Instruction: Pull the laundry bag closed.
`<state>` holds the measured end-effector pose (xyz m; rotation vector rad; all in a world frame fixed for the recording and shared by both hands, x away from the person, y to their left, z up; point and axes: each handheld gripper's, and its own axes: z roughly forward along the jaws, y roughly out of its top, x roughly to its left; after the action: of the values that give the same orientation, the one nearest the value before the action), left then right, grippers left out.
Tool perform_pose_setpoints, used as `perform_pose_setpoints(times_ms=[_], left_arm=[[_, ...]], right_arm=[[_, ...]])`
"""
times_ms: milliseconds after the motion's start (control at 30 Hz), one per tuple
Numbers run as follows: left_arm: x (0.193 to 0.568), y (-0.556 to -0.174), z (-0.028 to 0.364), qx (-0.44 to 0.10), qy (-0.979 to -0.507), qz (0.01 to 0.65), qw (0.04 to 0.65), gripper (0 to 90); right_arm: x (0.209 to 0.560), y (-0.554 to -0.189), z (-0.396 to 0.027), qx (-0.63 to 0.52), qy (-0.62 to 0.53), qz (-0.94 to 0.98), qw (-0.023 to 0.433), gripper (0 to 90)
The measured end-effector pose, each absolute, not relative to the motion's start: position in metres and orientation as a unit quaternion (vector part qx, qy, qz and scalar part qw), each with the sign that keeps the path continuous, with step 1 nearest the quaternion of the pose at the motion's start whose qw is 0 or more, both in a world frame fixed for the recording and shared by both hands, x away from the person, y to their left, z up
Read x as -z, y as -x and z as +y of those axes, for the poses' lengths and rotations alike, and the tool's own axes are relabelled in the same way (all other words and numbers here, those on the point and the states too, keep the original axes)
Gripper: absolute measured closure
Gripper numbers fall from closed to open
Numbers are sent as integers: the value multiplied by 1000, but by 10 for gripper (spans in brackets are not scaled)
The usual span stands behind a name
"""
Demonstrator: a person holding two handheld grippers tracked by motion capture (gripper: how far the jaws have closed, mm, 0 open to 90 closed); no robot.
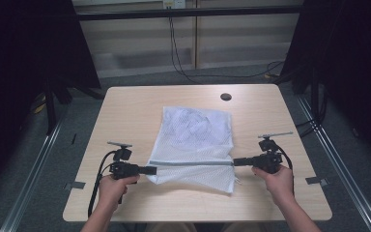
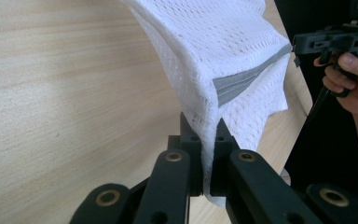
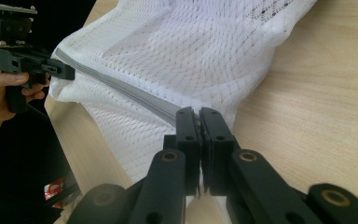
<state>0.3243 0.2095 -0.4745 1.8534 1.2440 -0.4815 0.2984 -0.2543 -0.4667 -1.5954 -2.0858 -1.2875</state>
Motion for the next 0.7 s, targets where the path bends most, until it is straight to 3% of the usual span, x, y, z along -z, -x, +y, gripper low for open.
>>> perform_pose_setpoints(times_ms=[200,300,467,533,567,600,633,700], left_arm=[[474,-323,209,196,-748,476,420,877],[471,-320,208,186,-762,455,422,816],[466,-318,213,141,-759,454,444,496],[466,-318,213,134,-761,450,448,403],[465,-318,214,113,-765,444,452,403],[465,-318,214,96,-770,437,455,334],[465,-317,214,73,-771,432,463,249],[464,-317,214,60,-772,430,465,205]], right_arm=[[466,-297,-253,435,539,-714,102,869],[465,-296,-252,425,535,-724,93,868],[464,-296,-257,427,540,-721,83,862],[464,-296,-258,430,539,-720,80,861],[464,-295,-258,430,540,-720,77,849],[463,-295,-259,431,541,-719,72,810],[462,-295,-260,432,543,-717,64,709],[462,-294,-260,429,545,-718,58,671]])
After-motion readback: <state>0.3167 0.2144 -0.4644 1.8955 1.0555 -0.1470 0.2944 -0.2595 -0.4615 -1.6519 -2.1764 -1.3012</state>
